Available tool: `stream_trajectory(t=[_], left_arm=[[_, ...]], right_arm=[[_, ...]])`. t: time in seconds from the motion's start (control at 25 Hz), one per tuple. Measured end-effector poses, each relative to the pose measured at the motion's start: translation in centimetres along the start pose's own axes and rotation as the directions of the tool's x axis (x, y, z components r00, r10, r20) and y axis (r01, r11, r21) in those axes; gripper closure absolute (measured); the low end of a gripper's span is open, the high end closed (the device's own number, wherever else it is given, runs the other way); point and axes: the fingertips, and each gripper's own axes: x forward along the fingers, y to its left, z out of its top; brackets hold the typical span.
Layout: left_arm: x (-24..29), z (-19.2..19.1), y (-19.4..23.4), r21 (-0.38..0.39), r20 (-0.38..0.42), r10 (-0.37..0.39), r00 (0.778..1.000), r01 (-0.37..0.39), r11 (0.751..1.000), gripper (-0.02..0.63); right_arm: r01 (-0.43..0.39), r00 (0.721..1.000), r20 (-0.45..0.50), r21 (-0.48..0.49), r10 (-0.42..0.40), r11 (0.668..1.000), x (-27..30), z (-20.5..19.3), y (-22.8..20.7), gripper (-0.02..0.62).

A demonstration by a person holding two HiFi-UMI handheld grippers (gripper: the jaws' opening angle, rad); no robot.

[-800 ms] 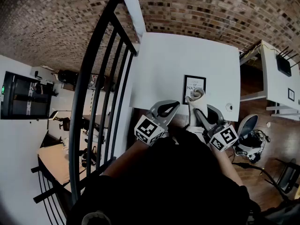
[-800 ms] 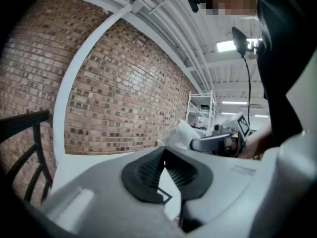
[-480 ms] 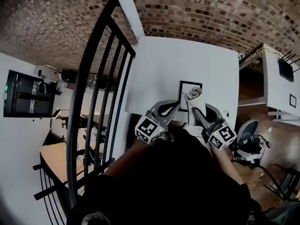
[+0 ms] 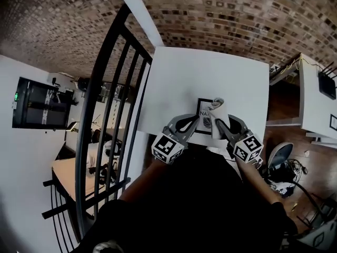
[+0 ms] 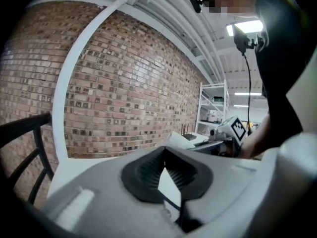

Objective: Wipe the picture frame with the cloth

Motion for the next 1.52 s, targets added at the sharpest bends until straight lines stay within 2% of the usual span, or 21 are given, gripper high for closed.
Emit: stream_trajectory(t=[0.24, 0.48, 0.72, 0.96, 1.08, 1.24, 1.52], left_arm=[[0.9, -2.1, 1.5, 0.012, -0.06, 0.006, 0.998, -0.005, 1.0, 0.606], [2.9, -6.3, 4.6, -0.01, -0.143, 0.017, 0.99, -0.019, 1.0, 0.606], [3.6, -8.5, 6.2, -0.004, -0.196, 0.003, 0.981, -0.004, 1.0, 0.606], [2.4, -10.1, 6.3, -0.019, -0.24, -0.024, 0.971, 0.02, 1.0, 0.605], [1.6, -10.9, 6.5, -0.039, -0.254, -0.032, 0.967, 0.023, 0.999, 0.604], [1.6, -11.4, 7.1, -0.047, -0.257, -0.048, 0.965, 0.037, 0.998, 0.605], [2.3, -10.6, 7.1, -0.055, -0.257, -0.09, 0.962, 0.079, 0.995, 0.606]], right_arm=[[0.051, 0.994, -0.1, 0.047, -0.046, 0.998, 2.8, -3.9, -2.5, 0.483], [0.122, 0.967, -0.231, 0.066, -0.103, 0.99, 8.1, -9.2, -4.3, 0.483], [0.234, 0.896, -0.387, -0.006, -0.218, 0.972, 13.0, -14.2, -6.3, 0.483], [0.258, 0.83, -0.498, -0.057, -0.251, 0.965, 15.1, -18.5, -7.8, 0.482], [0.302, 0.804, -0.519, -0.064, -0.29, 0.951, 14.3, -19.7, -8.8, 0.481], [0.366, 0.789, -0.509, -0.057, -0.343, 0.929, 12.3, -20.0, -10.9, 0.48], [0.504, 0.753, -0.479, -0.022, -0.451, 0.864, 7.3, -19.1, -14.8, 0.48]])
